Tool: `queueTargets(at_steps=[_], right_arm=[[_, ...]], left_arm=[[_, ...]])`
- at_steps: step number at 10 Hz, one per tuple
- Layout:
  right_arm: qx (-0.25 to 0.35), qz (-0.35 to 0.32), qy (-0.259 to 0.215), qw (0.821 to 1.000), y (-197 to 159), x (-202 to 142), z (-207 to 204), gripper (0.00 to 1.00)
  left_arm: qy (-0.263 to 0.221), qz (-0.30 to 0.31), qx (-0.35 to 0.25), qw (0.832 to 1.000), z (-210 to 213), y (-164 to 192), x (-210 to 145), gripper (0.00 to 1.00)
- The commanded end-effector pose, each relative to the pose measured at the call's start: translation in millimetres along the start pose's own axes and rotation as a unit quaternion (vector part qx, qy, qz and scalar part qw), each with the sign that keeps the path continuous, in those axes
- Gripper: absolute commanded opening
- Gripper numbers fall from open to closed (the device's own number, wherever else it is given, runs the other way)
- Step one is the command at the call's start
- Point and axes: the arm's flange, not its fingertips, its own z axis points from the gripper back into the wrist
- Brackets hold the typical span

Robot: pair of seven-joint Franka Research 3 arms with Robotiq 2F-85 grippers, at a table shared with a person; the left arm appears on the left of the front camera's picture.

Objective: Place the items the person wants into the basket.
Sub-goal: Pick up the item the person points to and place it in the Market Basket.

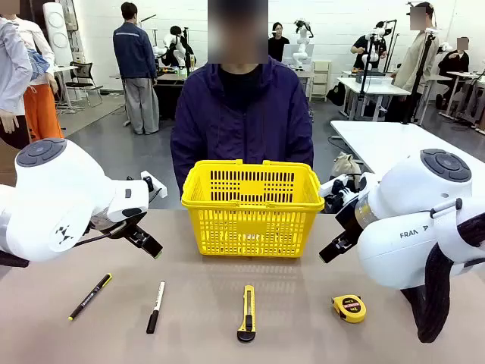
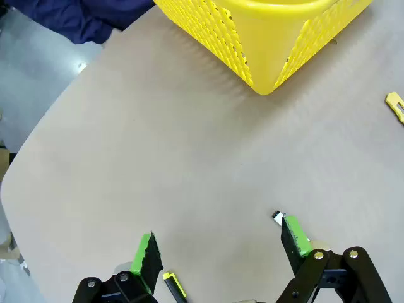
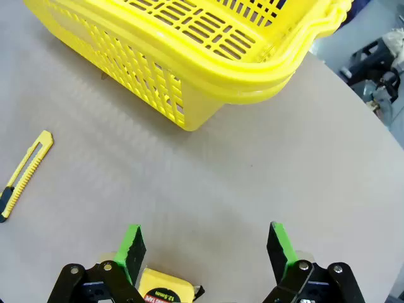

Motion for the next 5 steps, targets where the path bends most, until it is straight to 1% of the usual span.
queueTargets(at_steps=[1,5], right_arm=[[0.0,0.0,0.0,1.0,0.0,0.0,0.0,1.0],[0.0,0.0,0.0,1.0,0.0,0.0,0.0,1.0]], left_arm=[[0.0,0.0,0.0,1.0,0.0,0.0,0.0,1.0],[0.0,0.0,0.0,1.0,0.0,0.0,0.0,1.0]])
